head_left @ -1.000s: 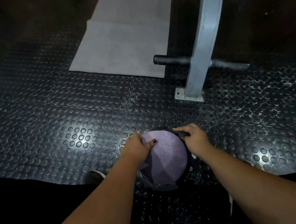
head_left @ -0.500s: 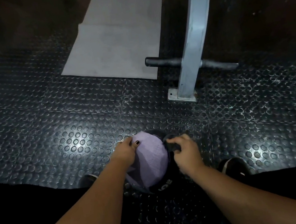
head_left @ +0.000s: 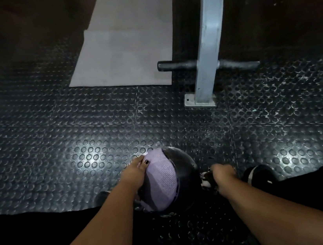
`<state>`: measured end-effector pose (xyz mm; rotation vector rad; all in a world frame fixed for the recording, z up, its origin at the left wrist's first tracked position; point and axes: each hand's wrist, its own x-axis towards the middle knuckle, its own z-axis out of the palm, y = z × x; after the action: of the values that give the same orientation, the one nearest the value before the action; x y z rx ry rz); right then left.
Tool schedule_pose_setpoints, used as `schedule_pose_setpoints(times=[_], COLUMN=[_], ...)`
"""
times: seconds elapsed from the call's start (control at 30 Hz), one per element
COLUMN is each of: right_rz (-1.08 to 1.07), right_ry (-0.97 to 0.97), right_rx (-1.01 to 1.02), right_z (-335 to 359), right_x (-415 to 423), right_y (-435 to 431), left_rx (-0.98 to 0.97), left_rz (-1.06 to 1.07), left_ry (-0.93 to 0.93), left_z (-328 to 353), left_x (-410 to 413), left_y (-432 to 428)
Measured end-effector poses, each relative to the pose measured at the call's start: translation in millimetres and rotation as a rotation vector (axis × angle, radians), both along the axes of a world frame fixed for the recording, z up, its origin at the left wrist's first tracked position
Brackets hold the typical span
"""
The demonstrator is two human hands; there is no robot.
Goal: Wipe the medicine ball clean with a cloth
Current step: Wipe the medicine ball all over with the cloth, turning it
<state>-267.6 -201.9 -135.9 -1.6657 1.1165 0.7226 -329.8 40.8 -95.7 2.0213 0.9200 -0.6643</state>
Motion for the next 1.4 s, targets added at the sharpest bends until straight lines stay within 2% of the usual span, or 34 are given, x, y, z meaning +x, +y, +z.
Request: schedule_pose_setpoints(times=[0.1,0.2,0.3,0.57,0.63,0.8,0.97,1.07,1.2,1.3,1.4], right_rz=[-0.321,-0.48,-0.526,-0.547,-0.482,-0.288,-0.151,-0.097,-0.112,-0.123,-0.087], right_ry=[-0.019,-0.091,-0.088,0.037,0.082,0.052,-0.031,-0.02,-0.073,-0.171,-0.362], right_rx=[0.134,0.338,0.502,0.679,0.649,0.397,0.266,0.219,0.264,0.283,0.322], right_z=[-6,-20,-31,-60,-65,-101,-81,-89,-80,-70,-50], right_x=[12,33,41,26,25,25,27,28,42,64,94], right_y=[-4,-10,-9,10,17,30,40,40,33,28,31], left_rx=[-0.051,-0.099,-0.151,-0.284,-0.313,-0.427,-0.439,-0.427,-0.423,-0.459,-0.499], left_rz=[0.091,0.154,0.185,0.281,0.327,0.515,0.593,0.579,0.548,0.561,0.624], left_ry=[-0.008,-0.014,-0.018,0.019,0.018,0.072,0.156,0.118,-0.02,-0.095,-0.188], left_z=[-8,-15,-14,-26,-29,-40,-50,-54,-57,-54,-48], left_x=[2,4,6,4,4,-7,-7,-3,8,24,40], left_y=[4,10,11,21,23,24,15,10,4,-5,-15])
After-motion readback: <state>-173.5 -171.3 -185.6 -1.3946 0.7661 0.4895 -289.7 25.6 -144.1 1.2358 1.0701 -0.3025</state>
